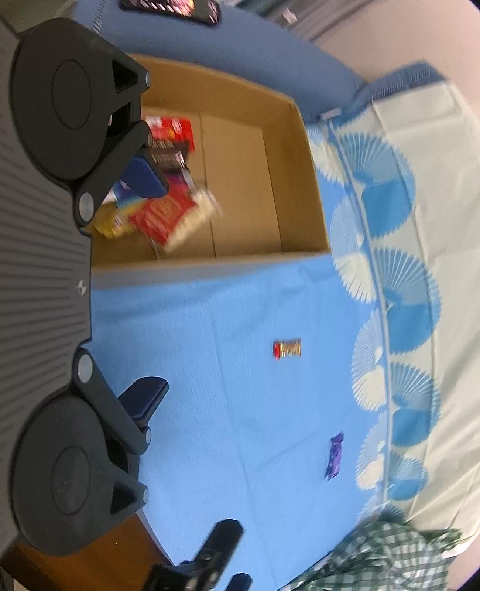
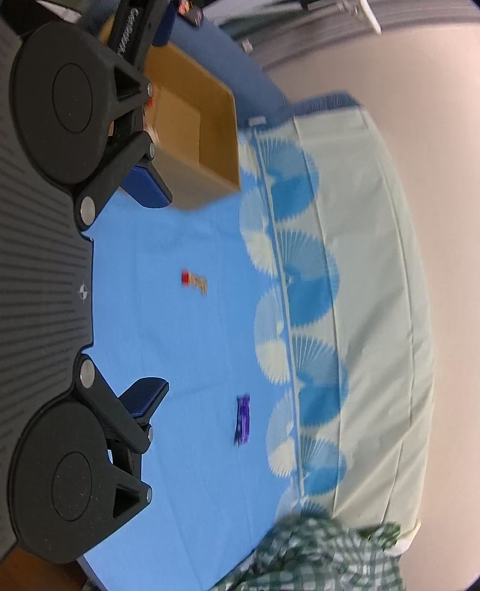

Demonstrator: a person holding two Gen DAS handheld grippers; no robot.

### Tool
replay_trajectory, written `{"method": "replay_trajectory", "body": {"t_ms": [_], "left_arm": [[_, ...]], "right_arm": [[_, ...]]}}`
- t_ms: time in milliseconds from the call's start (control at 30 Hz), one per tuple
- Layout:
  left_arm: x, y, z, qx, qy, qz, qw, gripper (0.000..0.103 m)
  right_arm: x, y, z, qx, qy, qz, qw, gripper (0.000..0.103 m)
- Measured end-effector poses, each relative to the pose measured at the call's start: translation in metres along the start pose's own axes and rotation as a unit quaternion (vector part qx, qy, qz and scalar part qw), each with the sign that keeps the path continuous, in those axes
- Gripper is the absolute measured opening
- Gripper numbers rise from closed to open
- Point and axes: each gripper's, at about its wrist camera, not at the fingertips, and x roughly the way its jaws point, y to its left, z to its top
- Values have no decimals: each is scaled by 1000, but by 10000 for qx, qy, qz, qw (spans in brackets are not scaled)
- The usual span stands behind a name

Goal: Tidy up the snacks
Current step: 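Grasp the small wrapped candy with the left tool while the right grasps the purple chocolate bar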

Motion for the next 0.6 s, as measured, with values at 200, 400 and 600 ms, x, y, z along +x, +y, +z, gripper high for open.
{"method": "replay_trajectory", "body": {"t_ms": [200,400,600], "left_arm": [[66,-36,55,65,330,-235,9992,103],[153,-64,112,128,559,-320,9978,103],[250,-74,154,49,706,-173,9973,103]], "right_arm": [[71,-59,25,75,-57,-591,9982,98],[172,-120,48,30,-93,-1048,9944,98],[303,-160,65,-526,296,-1258,9902,98]]}}
